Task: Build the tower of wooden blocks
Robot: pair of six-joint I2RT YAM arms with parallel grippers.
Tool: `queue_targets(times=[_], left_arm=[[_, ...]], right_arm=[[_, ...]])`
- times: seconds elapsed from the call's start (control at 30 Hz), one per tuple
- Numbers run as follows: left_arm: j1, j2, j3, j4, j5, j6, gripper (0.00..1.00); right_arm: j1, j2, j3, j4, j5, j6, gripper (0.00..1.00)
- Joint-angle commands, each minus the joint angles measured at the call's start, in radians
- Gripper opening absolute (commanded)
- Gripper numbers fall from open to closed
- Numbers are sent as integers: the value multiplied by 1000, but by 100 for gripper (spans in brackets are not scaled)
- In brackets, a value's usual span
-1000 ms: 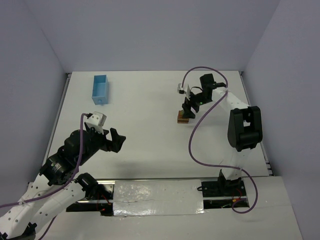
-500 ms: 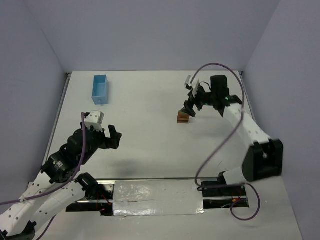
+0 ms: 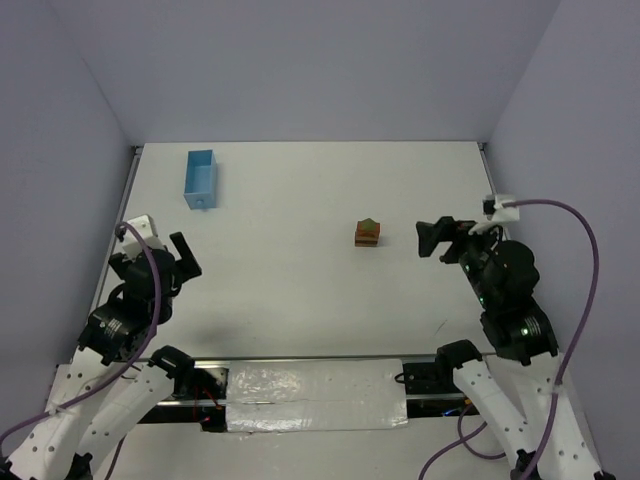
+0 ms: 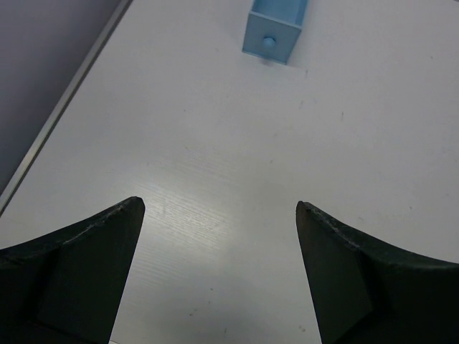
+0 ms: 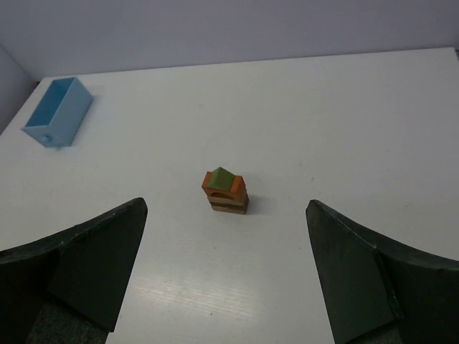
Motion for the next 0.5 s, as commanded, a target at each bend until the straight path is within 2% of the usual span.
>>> queue_targets(times=[0.0, 0.17, 0.37, 0.47], left_arm=[[35, -6, 30, 7, -44, -7, 99], [48, -32, 22, 4, -55, -12, 99], [50, -81, -6, 35, -33, 5, 99], [50, -87, -7, 42, -35, 5, 100]], right_arm=[[0, -107, 23, -152, 142, 83, 100], [0, -199, 37, -227, 75, 89, 100], [0, -233, 39, -305, 153, 84, 100], [1, -248, 43, -301, 134, 69, 100]])
